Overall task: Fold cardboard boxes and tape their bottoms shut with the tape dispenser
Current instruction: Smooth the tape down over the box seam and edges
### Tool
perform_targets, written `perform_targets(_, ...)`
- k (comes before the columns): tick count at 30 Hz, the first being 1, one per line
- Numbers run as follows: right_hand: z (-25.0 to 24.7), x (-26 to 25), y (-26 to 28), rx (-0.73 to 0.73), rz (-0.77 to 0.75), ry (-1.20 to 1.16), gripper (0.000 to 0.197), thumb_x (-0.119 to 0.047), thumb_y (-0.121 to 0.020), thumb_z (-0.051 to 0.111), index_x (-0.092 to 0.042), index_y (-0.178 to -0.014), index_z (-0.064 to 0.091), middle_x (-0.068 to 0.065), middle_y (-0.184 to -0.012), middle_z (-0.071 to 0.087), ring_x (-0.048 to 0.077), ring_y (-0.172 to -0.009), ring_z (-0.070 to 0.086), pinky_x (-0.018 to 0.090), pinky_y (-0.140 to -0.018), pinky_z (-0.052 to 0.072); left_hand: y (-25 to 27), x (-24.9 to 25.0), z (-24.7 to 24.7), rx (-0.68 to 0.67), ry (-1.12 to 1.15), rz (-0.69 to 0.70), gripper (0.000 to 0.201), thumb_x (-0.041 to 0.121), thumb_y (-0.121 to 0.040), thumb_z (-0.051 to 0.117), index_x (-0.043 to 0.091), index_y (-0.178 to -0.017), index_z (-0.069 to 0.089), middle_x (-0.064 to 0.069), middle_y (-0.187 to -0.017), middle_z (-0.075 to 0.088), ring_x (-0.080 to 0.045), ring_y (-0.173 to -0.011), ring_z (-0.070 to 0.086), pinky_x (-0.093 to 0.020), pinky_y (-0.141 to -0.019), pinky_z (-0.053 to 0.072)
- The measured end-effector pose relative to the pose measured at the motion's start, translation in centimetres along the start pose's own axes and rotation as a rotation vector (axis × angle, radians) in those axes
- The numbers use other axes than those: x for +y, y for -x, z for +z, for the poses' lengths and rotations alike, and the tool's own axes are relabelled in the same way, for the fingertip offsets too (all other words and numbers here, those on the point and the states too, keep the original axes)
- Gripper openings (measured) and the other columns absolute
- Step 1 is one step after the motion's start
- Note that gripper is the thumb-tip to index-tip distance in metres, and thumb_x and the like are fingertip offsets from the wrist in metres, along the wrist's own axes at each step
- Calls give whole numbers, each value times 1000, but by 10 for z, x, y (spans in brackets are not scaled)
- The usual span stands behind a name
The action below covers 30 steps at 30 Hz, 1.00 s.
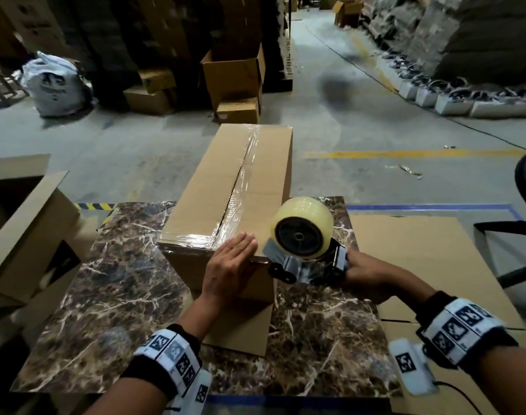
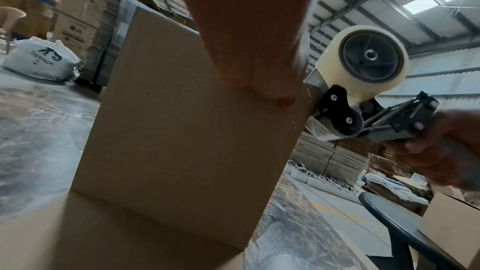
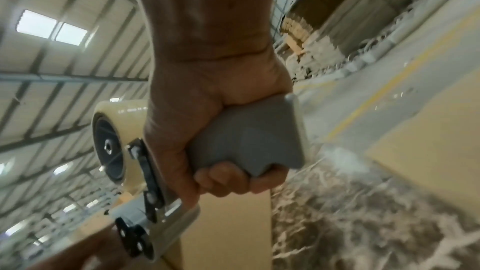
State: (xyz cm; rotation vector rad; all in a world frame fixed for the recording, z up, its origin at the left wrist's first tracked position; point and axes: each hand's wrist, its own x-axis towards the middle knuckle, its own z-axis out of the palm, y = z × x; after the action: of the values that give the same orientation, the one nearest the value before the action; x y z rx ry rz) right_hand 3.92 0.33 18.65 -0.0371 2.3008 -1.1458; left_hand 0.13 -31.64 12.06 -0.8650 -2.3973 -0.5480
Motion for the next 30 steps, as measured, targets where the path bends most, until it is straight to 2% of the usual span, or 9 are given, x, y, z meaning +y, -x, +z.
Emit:
perform_targets(3, -6, 18, -3, -11, 73, -88, 39, -10, -79, 73, 2, -113, 57, 16, -73, 64, 20, -56, 57, 32, -53, 50, -2, 3, -4, -19, 20, -16, 46, 27, -85, 61, 5, -126, 64, -14, -133, 61, -29, -127, 55, -46, -100, 50)
perform_targets(5, -6, 29, -2, -12, 120, -163, 34, -6, -78, 71, 9, -106, 57, 19, -73, 60, 20, -59, 55, 33, -53, 46, -3, 6, -6, -35, 25, -31, 50, 25, -81, 57, 5, -126, 64, -13, -132, 61, -28, -127, 55, -46, -100, 51)
perform_targets(8, 7, 44, -3, -21, 240, -362, 10, 0, -84, 64, -2, -83, 54, 11, -62, 51, 20, -51, 48, 29, -49, 41, -3, 8, -7, -43, 41, -51, 53, 23, -78, 55, 6, -128, 64, -12, -134, 61, -26, -129, 53, -43, -103, 46)
perform_targets(13, 61, 65, -19, -33, 426, -830, 19, -7, -91, 57, -10, -73, 50, 6, -59, 48, 18, -45, 45, 27, -45, 40, -4, 8, -7, -51, 39, -50, 54, 22, -78, 55, 4, -128, 64, -12, -134, 61, -27, -129, 53, -42, -105, 43)
perform_targets(16, 94, 81, -38, -92, 456, -1114, 22, -16, -86, 58, -11, -67, 47, 5, -59, 42, 19, -46, 41, 29, -47, 37, -3, 7, -6, -65, 18, -44, 53, 23, -78, 58, 4, -127, 64, -11, -134, 61, -26, -129, 54, -43, -104, 45)
perform_targets(22, 126, 101, -50, 52, 508, -1294, 19, -13, -86, 55, -7, -68, 53, 8, -59, 49, 22, -46, 48, 29, -48, 41, -2, 7, -6, -86, 0, -44, 53, 22, -79, 59, 4, -128, 63, -12, -136, 59, -27, -129, 53, -42, -107, 42)
perform_targets(24, 131, 103, -49, 99, 501, -1268, 22, -13, -86, 57, -6, -66, 53, 12, -63, 48, 26, -51, 48, 32, -51, 38, -2, 8, -7, -88, -13, -43, 53, 19, -78, 63, 4, -128, 63, -12, -137, 58, -27, -129, 54, -39, -109, 39)
perform_targets(27, 135, 114, -52, 278, 470, -957, 14, -12, -83, 69, -2, -74, 65, 21, -82, 67, 29, -67, 63, 40, -61, 51, -2, 8, -7, -96, -26, -37, 61, 9, -71, 76, 3, -130, 61, -12, -138, 57, -27, -130, 52, -36, -112, 35)
perform_targets(30, 133, 130, -58, 329, 498, -457, 35, -41, -64, 82, -9, -71, 71, 15, -88, 75, 28, -81, 70, 41, -74, 58, -1, 7, -10, -125, -18, -33, 72, 3, -65, 84, 3, -132, 59, -13, -139, 56, -27, -132, 50, -33, -116, 30)
